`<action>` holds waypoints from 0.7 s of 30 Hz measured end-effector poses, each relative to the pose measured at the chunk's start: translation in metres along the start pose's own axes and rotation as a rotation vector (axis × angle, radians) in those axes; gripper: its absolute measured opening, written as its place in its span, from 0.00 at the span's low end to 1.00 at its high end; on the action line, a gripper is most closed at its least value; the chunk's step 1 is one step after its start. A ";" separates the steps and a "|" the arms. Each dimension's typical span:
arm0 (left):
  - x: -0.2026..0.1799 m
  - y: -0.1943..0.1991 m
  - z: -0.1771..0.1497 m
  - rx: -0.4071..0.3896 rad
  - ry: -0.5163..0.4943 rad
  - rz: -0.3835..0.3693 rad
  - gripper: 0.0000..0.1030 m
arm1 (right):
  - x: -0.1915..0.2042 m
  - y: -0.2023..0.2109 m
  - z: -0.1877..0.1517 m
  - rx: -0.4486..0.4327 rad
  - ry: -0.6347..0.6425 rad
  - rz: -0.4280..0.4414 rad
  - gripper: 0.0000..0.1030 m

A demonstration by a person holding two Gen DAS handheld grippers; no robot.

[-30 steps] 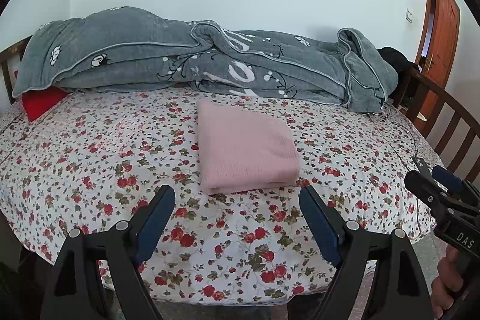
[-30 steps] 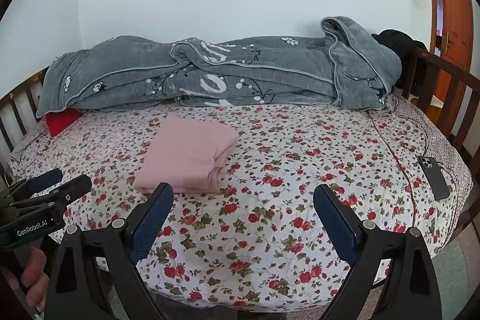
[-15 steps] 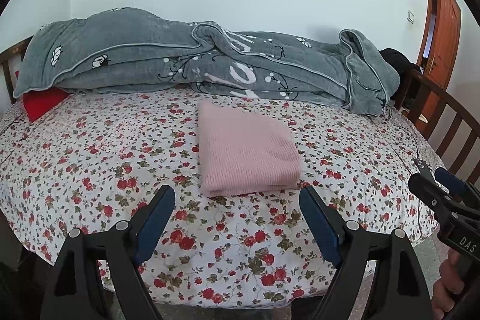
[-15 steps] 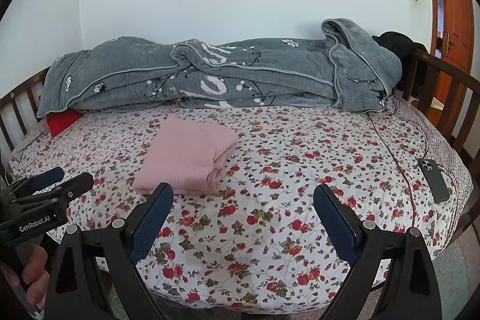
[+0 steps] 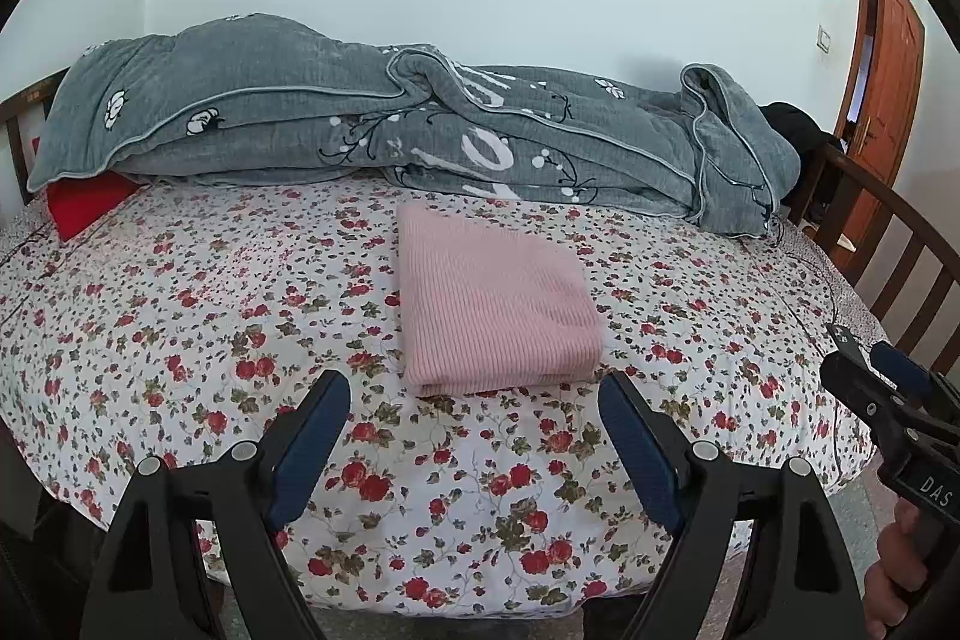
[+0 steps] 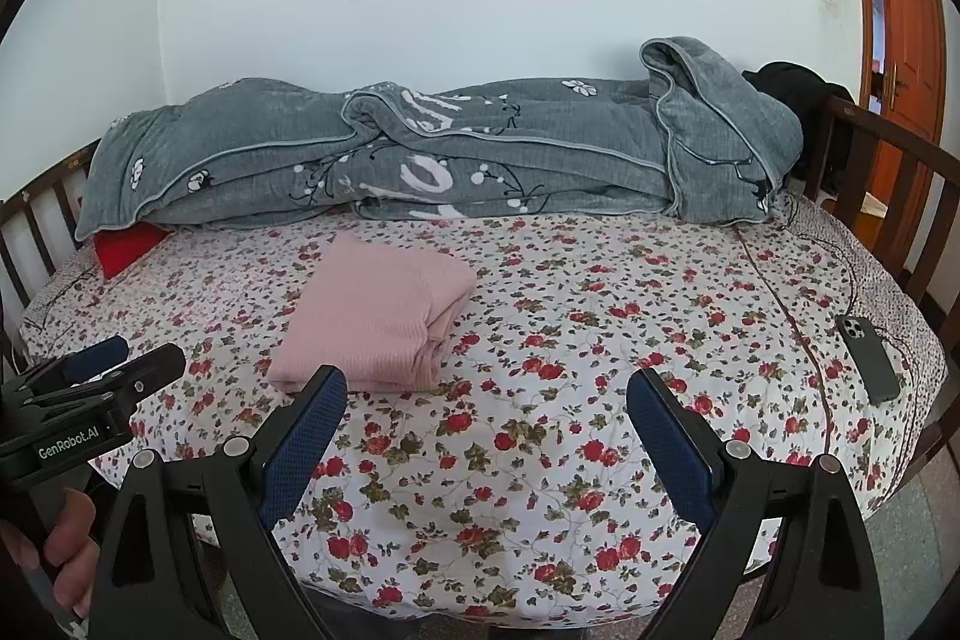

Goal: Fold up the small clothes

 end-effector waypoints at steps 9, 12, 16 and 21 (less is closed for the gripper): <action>0.000 0.001 0.001 -0.006 0.001 0.003 0.82 | -0.004 0.002 0.000 -0.001 -0.012 -0.002 0.90; 0.000 0.002 0.002 -0.009 0.001 0.009 0.82 | -0.005 0.002 0.000 -0.001 -0.010 -0.001 0.90; 0.000 0.004 0.002 -0.011 0.002 0.011 0.82 | -0.007 0.001 0.001 -0.001 -0.006 -0.002 0.90; 0.000 0.007 0.004 -0.015 0.005 0.015 0.82 | -0.007 0.000 0.002 -0.002 -0.010 -0.002 0.90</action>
Point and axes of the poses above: each gripper's, at about its wrist camera, not at the fingertips, and y roughly against the way its jaws point, x to its left, z to its top, the point moved 1 cm from there along -y, roughly the way its jaws point, and after that the axes turned 2 degrees about z, right-handed, at the moved point
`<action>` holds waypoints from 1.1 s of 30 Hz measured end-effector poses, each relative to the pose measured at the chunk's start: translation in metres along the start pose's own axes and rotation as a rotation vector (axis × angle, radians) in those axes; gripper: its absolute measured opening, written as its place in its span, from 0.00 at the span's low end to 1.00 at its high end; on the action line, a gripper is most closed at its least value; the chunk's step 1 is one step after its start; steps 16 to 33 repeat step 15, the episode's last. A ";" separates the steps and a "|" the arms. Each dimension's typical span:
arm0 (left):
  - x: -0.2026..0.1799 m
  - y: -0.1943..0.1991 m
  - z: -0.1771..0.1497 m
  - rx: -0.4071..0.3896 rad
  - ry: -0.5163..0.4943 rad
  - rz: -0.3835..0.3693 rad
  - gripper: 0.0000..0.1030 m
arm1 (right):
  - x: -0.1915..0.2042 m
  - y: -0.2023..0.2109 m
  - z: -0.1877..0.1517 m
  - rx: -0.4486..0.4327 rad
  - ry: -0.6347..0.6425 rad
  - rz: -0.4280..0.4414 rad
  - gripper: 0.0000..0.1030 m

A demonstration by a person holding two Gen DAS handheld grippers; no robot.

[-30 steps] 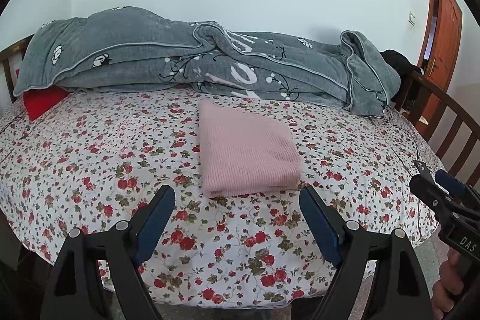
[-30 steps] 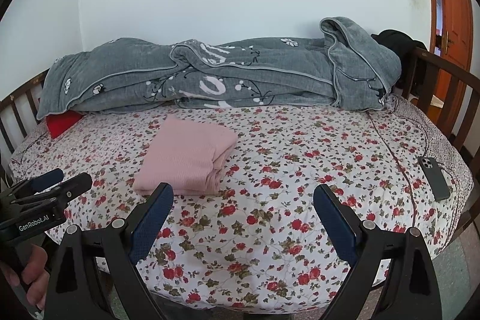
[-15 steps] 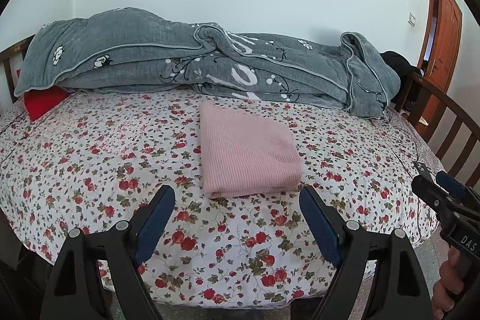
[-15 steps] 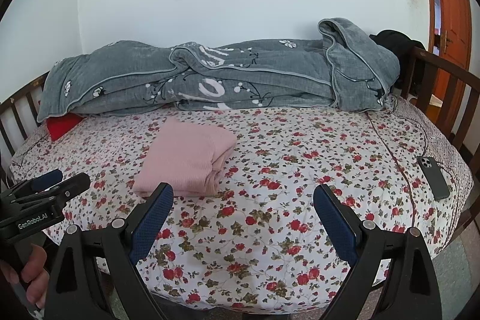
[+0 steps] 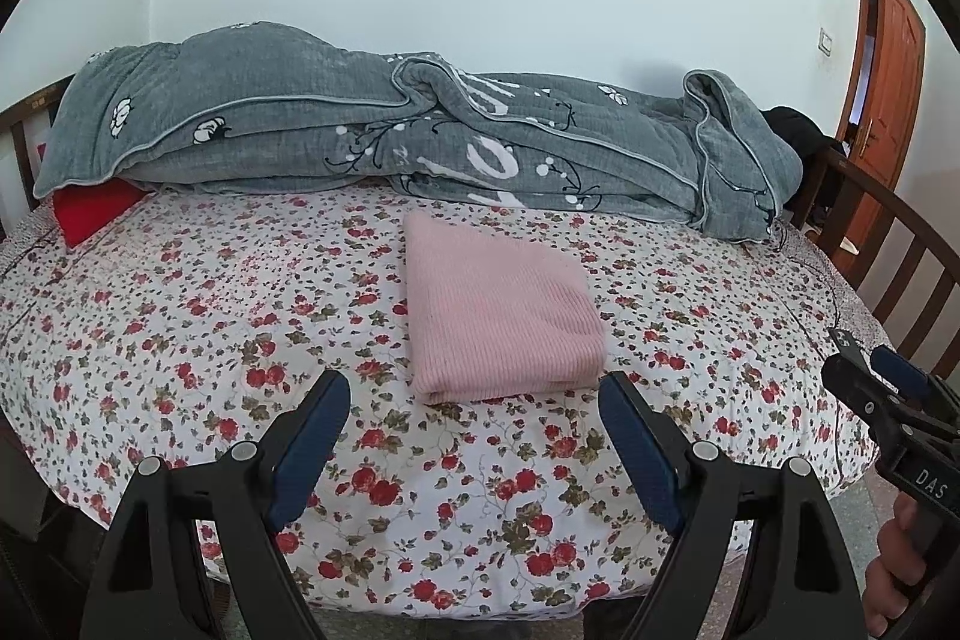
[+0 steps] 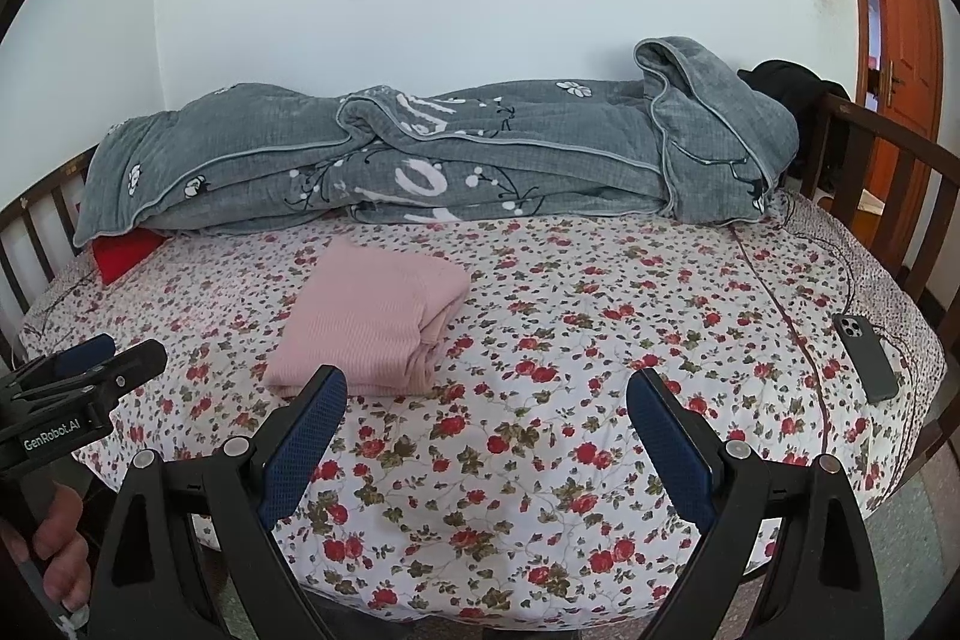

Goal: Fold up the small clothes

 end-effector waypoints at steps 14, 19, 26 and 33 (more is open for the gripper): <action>0.000 0.000 0.009 -0.015 -0.003 0.017 0.82 | 0.003 -0.010 0.007 0.001 0.008 0.008 0.90; 0.000 -0.001 0.009 -0.016 -0.005 0.014 0.82 | 0.003 -0.012 0.008 0.002 0.005 0.010 0.90; 0.000 -0.001 0.009 -0.016 -0.005 0.014 0.82 | 0.003 -0.012 0.008 0.002 0.005 0.010 0.90; 0.000 -0.001 0.009 -0.016 -0.005 0.014 0.82 | 0.003 -0.012 0.008 0.002 0.005 0.010 0.90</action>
Point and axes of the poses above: each gripper's, at about its wrist camera, not at the fingertips, and y roughly against the way its jaws point, x to its left, z to its top, the point moved 1 cm from there along -y, roughly the way its jaws point, and after that the axes turned 2 degrees about z, right-handed, at the moved point
